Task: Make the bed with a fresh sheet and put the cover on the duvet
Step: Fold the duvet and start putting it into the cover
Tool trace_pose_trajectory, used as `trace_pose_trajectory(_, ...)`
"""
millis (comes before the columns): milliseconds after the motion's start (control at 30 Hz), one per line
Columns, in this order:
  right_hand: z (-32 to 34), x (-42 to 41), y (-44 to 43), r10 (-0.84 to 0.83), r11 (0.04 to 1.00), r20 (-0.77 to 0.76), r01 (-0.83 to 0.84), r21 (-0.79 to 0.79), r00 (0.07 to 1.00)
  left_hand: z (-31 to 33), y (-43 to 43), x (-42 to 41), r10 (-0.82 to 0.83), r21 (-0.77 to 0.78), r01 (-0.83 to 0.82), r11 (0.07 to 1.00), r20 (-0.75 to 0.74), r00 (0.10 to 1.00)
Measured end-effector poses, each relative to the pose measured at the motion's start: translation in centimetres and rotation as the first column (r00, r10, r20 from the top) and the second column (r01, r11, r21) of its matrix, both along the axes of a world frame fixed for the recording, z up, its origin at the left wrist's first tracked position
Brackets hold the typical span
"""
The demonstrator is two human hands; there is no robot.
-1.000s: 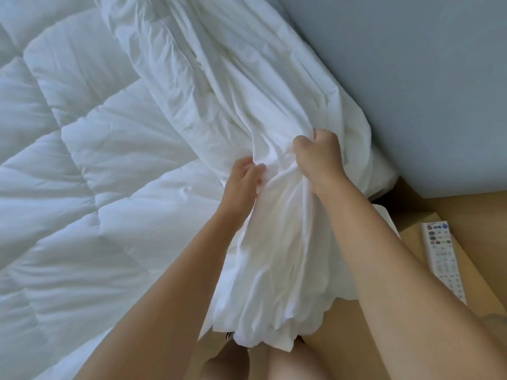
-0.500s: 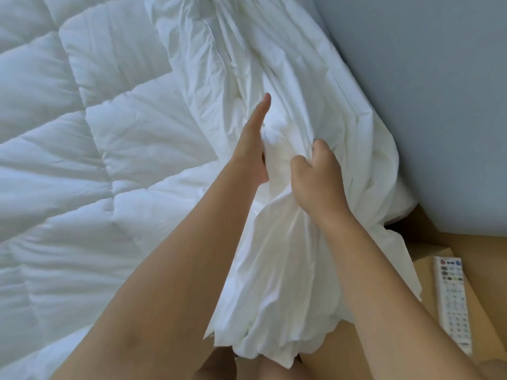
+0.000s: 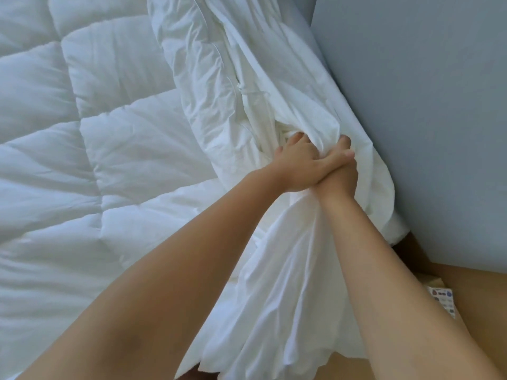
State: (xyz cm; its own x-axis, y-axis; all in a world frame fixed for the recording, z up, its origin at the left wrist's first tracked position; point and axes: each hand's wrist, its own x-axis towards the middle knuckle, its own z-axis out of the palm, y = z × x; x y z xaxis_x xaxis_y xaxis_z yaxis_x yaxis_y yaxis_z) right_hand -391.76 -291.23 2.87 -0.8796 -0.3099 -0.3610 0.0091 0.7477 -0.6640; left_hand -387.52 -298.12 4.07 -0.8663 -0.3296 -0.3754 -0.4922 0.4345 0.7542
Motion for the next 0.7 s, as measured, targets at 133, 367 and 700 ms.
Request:
trace_pose_trajectory(133,0.8,-0.6,1.2,-0.145,0.973,0.005,0.143,-0.182,0.989,-2.5,-3.1,1.4,0.048,0.039,-0.044,0.998,-0.125,0.991)
trace_pose_trajectory(367,0.5,-1.2,1.2,-0.312,0.921,0.096,0.326,-0.213,0.945,-8.7,-12.7,0.2,0.085,-0.523,0.114,0.844,0.342,0.936)
trace_pose_trajectory(700,-2.1,-3.3,-7.3,0.13,0.909,0.121,-0.167,0.382,0.984,-10.5,-15.2,1.2,-0.319,-0.682,0.462,0.566,0.336,0.886)
